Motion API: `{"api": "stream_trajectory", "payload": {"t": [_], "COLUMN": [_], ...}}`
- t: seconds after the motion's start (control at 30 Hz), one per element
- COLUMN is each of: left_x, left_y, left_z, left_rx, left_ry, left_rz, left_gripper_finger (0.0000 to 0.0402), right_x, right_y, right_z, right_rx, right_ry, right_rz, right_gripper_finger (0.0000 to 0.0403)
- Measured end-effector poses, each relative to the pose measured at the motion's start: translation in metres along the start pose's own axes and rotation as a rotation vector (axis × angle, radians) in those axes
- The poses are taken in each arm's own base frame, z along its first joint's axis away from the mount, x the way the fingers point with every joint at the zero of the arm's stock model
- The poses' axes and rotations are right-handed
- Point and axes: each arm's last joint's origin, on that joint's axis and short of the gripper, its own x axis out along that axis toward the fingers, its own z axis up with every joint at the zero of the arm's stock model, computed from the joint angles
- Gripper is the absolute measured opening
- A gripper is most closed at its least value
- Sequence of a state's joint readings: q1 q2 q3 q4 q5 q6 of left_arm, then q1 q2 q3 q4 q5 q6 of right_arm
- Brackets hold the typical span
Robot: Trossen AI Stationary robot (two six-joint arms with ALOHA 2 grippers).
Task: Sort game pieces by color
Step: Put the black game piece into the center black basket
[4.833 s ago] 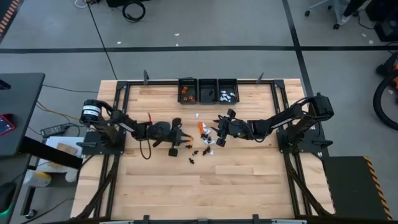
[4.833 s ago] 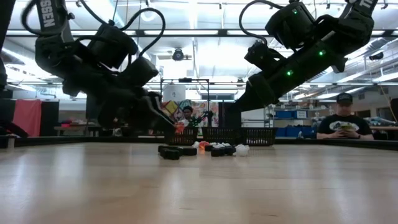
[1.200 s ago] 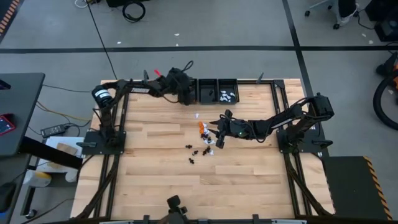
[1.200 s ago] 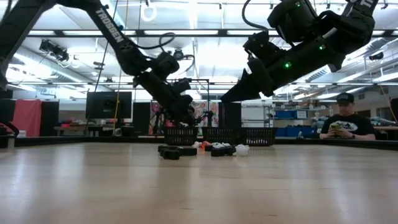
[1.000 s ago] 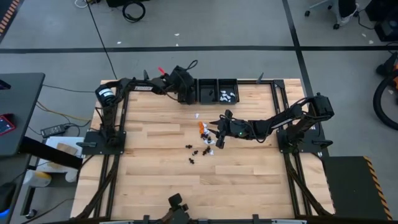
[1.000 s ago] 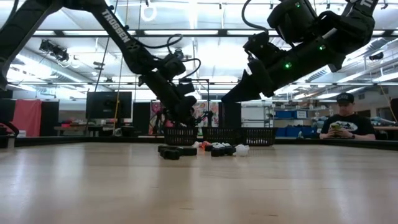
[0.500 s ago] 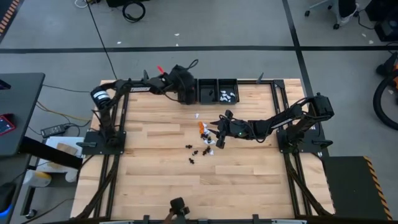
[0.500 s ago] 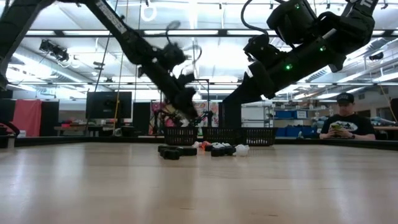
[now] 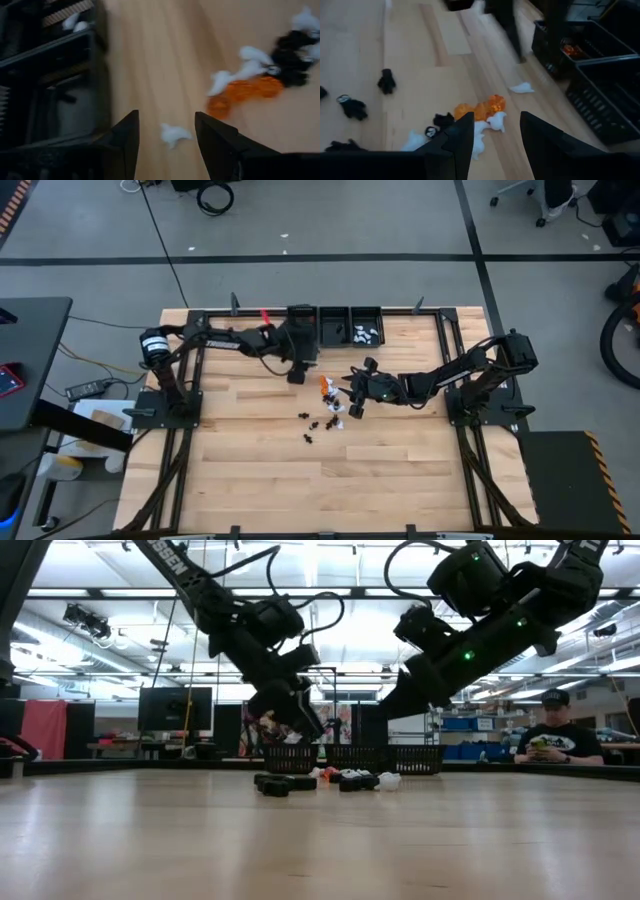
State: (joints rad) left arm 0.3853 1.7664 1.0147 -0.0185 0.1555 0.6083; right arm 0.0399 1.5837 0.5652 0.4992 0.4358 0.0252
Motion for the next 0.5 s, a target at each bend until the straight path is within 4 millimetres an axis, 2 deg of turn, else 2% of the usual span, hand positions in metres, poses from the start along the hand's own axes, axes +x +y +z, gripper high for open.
{"api": "stream_trajectory", "payload": {"t": [0.1,0.23,0.37,0.5], "left_x": [0.002,0.002,0.001,0.003], "left_y": [-0.008,-0.008,-0.019,-0.041], "left_z": [0.0,-0.001,-0.006,-0.015], "left_rx": [0.02,-0.052,-0.091,-0.15], "left_ry": [-0.003,-0.004,-0.016,-0.021], "left_rz": [-0.018,-0.031,-0.244,-0.39], "left_gripper_finger": [0.0169,0.0169,0.0169,0.0169], "right_x": [0.0,0.0,0.0,0.0], "right_y": [0.0,-0.001,-0.001,-0.001], "right_z": [0.001,0.001,-0.001,-0.003], "right_rx": [-0.008,-0.003,0.0,-0.004], "right_ry": [-0.006,-0.005,0.013,0.029], "right_rz": [-0.009,-0.011,-0.01,-0.011], "right_gripper_finger": [0.0165,0.0165,0.0165,0.0165]}}
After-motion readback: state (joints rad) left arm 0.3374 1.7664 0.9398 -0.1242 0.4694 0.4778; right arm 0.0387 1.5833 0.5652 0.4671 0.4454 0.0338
